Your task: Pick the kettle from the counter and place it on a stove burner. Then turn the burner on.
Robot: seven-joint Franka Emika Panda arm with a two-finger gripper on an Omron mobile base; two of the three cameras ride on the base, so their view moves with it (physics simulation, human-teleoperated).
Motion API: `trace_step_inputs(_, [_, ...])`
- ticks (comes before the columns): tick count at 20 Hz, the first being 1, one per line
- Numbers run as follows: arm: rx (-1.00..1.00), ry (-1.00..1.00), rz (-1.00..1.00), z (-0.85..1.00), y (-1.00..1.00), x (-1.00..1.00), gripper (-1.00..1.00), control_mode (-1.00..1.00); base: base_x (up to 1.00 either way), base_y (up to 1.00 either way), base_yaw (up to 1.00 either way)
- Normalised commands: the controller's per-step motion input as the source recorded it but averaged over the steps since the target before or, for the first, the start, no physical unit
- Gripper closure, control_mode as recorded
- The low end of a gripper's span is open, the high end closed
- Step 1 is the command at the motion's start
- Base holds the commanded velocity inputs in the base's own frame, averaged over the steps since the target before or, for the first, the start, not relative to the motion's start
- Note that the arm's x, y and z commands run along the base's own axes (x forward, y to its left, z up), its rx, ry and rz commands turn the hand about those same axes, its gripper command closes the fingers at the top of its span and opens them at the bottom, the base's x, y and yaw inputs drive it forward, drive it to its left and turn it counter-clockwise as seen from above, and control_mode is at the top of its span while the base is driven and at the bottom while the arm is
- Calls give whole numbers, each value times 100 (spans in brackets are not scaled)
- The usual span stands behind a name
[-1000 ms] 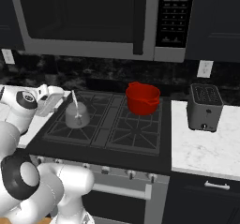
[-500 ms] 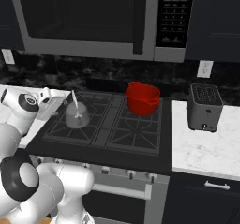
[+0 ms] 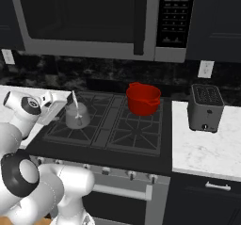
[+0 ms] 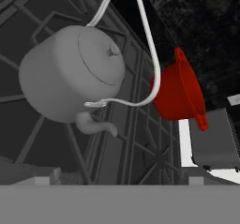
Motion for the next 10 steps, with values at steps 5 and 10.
trace_step_inputs(5, [-2, 0, 0, -7, 5, -3, -100, -100, 0, 0, 0])
trace_step_inputs(10, [-6, -9, 0, -42, 89, -64, -100, -100, 0, 0, 0])
